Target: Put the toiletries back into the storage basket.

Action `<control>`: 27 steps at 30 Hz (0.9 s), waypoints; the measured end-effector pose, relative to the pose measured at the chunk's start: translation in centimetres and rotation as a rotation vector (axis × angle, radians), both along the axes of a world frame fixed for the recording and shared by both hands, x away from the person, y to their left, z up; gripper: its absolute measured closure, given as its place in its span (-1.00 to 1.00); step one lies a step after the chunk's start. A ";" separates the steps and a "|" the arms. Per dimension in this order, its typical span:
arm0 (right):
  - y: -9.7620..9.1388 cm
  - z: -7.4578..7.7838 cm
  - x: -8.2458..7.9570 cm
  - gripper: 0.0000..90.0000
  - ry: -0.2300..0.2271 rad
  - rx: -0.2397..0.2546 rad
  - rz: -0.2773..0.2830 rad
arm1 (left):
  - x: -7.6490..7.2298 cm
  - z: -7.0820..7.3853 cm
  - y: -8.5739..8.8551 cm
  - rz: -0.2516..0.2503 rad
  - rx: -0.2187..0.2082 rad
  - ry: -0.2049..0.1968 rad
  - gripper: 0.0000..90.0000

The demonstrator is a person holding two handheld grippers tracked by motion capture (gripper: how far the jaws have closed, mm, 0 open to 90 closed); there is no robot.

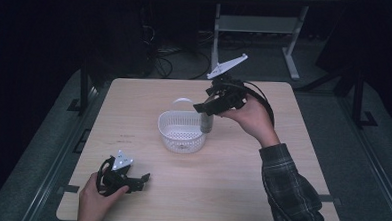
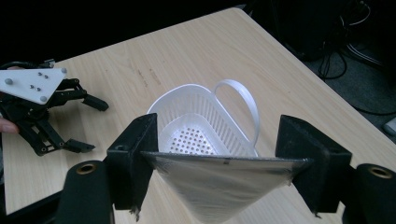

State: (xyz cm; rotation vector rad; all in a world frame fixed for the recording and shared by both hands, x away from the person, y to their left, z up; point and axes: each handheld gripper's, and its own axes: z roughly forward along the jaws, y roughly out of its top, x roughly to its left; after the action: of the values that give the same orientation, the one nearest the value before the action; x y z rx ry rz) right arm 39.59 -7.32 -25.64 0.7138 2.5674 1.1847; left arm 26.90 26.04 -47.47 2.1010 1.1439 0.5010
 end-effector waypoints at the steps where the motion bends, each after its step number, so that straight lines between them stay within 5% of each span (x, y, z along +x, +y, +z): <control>1: 0.1 0.0 0.0 -0.33 0.001 0.001 -0.001 | 0.0 0.0 0.0 -0.001 0.002 0.000 -0.71; 15: 1.8 0.2 0.7 -0.33 -0.008 0.001 0.021 | -0.1 0.0 0.0 -0.003 0.000 -0.001 -0.71; 27: 3.0 -1.4 1.3 -0.33 0.006 -0.011 0.033 | -0.1 0.0 0.0 -0.004 -0.001 0.001 -0.71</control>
State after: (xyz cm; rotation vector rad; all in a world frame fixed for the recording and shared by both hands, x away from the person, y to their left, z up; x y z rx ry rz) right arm 40.86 -4.31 -27.02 0.6756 2.5987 1.1789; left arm 26.77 26.01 -47.47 2.1021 1.1398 0.4975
